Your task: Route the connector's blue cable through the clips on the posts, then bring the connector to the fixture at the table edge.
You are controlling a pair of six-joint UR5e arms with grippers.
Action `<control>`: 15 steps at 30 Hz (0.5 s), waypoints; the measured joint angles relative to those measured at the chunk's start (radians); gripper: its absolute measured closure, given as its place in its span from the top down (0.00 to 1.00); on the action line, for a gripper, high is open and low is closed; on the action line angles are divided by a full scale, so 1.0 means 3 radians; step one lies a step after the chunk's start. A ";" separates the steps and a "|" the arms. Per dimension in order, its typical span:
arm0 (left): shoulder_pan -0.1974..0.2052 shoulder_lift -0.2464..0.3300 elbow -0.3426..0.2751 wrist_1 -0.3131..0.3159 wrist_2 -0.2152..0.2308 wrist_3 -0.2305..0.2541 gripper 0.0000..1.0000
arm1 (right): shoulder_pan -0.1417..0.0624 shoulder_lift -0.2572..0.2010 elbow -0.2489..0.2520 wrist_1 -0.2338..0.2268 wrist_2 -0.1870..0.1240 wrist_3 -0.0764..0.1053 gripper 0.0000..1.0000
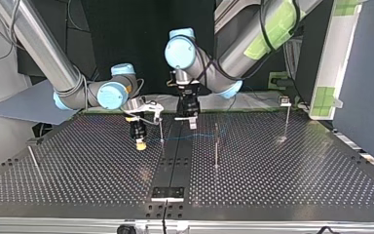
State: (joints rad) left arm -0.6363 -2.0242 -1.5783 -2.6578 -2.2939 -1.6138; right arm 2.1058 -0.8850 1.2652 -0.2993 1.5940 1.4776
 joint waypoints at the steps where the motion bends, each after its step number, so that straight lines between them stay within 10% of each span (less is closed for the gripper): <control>1: 0.0004 -0.0007 0.0019 0.0000 0.0000 0.0001 1.00 | 0.0000 0.0000 0.0000 -0.0001 0.0000 0.0000 0.00; 15: 0.0115 -0.0148 0.0278 -0.0126 0.0071 0.0035 1.00 | 0.0001 0.0010 0.0001 -0.0007 -0.0001 -0.0012 0.00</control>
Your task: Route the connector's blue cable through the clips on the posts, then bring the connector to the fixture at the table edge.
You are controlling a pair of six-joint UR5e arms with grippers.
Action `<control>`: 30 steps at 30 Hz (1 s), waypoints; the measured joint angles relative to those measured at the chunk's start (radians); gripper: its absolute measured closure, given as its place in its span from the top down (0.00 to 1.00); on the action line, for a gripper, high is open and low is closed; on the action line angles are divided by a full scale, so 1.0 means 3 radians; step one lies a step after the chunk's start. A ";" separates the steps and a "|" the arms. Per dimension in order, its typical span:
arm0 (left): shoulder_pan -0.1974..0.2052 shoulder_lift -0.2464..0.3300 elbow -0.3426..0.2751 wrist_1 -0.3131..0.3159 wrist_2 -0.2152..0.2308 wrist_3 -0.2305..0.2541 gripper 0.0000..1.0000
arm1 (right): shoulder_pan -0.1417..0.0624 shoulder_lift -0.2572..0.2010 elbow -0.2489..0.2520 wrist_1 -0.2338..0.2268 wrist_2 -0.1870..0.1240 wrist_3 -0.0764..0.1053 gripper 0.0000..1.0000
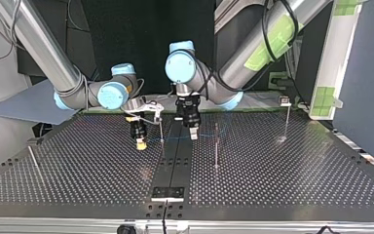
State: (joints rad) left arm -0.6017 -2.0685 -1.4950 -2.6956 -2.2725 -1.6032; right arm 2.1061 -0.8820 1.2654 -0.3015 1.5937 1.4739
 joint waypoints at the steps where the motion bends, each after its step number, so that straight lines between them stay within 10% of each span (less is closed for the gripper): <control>1: 0.0002 -0.0024 0.0013 -0.0010 0.0006 0.0000 1.00 | 0.0000 0.0001 0.0000 0.0001 0.0000 -0.0001 0.00; 30: 0.0123 -0.0291 0.0418 -0.0090 -0.0044 0.0032 1.00 | -0.0002 0.0002 -0.0002 0.0029 0.0001 -0.0049 0.00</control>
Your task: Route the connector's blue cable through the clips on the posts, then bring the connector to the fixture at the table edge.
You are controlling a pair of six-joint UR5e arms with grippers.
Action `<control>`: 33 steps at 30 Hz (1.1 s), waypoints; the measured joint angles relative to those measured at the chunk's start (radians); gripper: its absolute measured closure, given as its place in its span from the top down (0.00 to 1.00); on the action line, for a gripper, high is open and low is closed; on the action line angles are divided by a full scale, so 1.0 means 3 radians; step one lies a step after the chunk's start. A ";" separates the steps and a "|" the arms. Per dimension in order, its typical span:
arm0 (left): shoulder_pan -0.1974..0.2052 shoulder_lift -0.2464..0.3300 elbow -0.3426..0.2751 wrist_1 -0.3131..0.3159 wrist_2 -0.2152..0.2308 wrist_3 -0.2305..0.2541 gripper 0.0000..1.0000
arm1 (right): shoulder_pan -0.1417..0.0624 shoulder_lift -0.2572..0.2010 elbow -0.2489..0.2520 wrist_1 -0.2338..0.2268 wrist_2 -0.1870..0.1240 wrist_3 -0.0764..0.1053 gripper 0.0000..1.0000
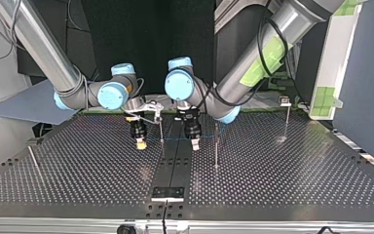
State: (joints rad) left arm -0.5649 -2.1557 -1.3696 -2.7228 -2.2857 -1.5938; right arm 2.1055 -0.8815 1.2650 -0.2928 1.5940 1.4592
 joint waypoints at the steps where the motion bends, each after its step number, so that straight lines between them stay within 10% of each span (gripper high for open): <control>1: 0.0000 0.0000 0.0000 -0.0005 -0.0001 0.0009 1.00 | 0.0000 0.0000 0.0000 0.0000 0.0000 0.0000 0.00; 3: 0.0000 0.0000 0.0000 -0.0011 -0.0004 0.0037 0.88 | 0.0000 0.0000 0.0001 0.0002 0.0000 0.0000 0.00; 5: -0.0004 0.0000 0.0000 -0.0011 -0.0019 0.0078 0.51 | 0.0000 0.0000 0.0000 0.0005 0.0000 0.0000 0.00; 6: -0.0006 0.0000 0.0000 -0.0009 -0.0034 0.0101 0.16 | 0.0000 0.0000 0.0000 0.0006 0.0000 0.0000 0.00; 8: -0.0013 0.0000 0.0000 0.0002 -0.0084 0.0160 0.00 | 0.0000 0.0000 0.0000 0.0008 0.0000 0.0000 0.00; 33: -0.0039 0.0000 -0.0010 -0.0027 -0.0204 0.0232 0.00 | 0.0003 0.0000 0.0001 0.0093 0.0010 0.0000 0.00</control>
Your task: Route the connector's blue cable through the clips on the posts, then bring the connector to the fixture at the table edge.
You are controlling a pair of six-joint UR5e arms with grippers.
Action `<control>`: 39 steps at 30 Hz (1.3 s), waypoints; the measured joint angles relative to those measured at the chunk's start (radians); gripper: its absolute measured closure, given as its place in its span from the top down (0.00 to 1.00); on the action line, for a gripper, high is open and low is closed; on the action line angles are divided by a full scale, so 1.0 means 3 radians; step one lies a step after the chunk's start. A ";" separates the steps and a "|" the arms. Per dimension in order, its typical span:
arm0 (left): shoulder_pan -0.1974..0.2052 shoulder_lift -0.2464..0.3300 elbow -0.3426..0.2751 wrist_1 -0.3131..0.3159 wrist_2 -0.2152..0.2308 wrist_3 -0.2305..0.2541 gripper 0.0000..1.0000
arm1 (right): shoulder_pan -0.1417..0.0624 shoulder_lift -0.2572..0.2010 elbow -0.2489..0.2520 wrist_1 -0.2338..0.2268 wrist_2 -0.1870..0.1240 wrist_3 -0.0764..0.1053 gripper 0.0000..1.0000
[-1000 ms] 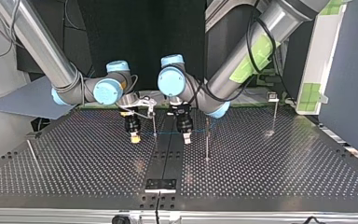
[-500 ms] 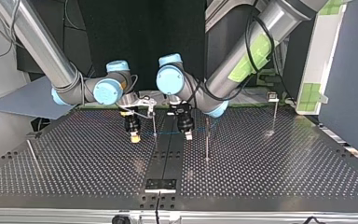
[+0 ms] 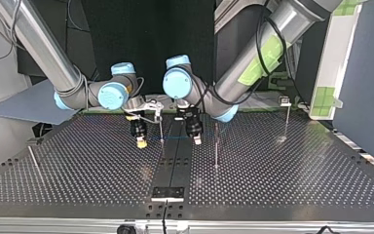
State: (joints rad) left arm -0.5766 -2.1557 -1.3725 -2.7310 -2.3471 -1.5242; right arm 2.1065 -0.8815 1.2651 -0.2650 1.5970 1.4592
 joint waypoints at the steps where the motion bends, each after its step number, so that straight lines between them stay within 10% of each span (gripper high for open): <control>1: 0.0000 0.0000 -0.0002 -0.0004 0.0001 -0.0007 0.00 | 0.0000 0.0000 0.0000 0.0004 0.0000 0.0000 0.00; 4: -0.0001 0.0000 -0.0004 -0.0009 0.0016 -0.0018 0.00 | 0.0001 0.0000 0.0000 0.0009 0.0000 0.0000 0.00; 6: 0.0002 0.0000 -0.0003 -0.0007 0.0046 -0.0019 0.25 | 0.0001 0.0000 -0.0001 0.0011 0.0000 0.0000 0.00; 11: 0.0016 0.0000 -0.0004 -0.0008 0.0095 -0.0020 0.47 | -0.0001 0.0000 -0.0001 0.0013 0.0000 -0.0002 0.00; 27: 0.0036 0.0000 -0.0003 -0.0039 0.0123 -0.0108 0.47 | -0.0023 0.0000 0.0000 -0.0006 0.0005 0.0000 0.00; 39: 0.0049 0.0000 -0.0002 -0.0031 0.0120 -0.0101 0.00 | -0.0024 0.0001 0.0000 0.0003 0.0005 -0.0003 0.00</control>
State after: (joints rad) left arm -0.5619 -2.1557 -1.3730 -2.7404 -2.3112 -1.5545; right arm 2.0993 -0.8812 1.2652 -0.2641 1.5985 1.4582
